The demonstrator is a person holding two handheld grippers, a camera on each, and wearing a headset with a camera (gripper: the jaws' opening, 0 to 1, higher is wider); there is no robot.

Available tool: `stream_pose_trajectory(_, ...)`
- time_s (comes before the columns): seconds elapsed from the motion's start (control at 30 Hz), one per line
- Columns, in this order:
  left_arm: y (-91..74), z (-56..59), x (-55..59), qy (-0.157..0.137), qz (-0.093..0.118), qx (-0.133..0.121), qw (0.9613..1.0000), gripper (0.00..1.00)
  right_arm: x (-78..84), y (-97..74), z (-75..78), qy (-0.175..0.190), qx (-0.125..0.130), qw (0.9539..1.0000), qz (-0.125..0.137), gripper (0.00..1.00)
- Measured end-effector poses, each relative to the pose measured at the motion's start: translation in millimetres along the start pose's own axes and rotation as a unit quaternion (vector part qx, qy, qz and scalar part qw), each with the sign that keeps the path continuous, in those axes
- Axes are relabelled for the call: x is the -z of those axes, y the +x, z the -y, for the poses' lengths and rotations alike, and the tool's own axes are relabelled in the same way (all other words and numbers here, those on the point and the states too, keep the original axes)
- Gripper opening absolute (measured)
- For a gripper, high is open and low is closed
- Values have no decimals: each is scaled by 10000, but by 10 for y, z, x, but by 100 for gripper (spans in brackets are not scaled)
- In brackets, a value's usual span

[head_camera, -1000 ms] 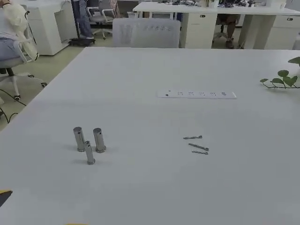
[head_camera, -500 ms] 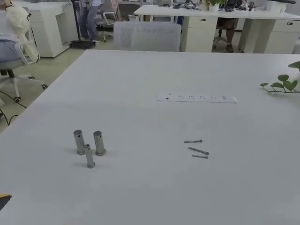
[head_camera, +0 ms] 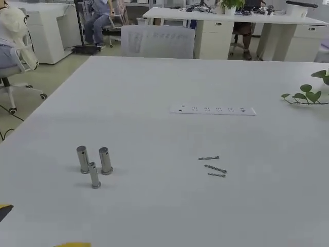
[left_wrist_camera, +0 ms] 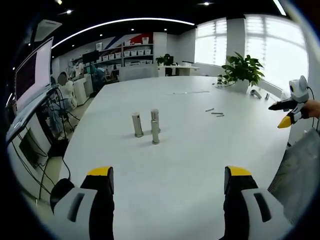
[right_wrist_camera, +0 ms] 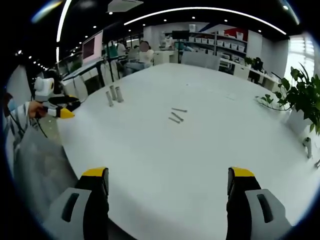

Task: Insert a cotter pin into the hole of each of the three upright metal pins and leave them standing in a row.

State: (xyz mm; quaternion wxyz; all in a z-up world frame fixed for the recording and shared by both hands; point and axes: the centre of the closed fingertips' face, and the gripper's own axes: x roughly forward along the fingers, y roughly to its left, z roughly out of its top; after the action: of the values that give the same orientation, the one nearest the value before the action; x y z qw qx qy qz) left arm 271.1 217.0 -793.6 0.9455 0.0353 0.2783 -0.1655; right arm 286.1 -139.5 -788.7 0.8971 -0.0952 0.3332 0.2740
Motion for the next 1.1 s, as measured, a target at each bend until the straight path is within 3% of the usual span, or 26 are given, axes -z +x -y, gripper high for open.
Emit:
stream_pose_trajectory(0.17, 77, 10, -24, 77, 44, 120, 9999, 86, 12, 19, -14, 1, -5, 10000, -33, 100)
stream_pose_trajectory(0.5, 240, -29, -37, 345, -67, 342, 9988, 81, 31, 49, -28, -14, -21, 9999, -97, 100)
stream_pose_trajectory(0.63, 318, -46, -80, 588, -64, 428, 9973, 80, 42, 52, -22, -21, -15, 9999, -102, 100)
stream_pose_trajectory(1.1, 565, -69, -137, 577, -31, 665, 9961, 72, 59, 52, -10, 83, 17, 9999, -134, 100)
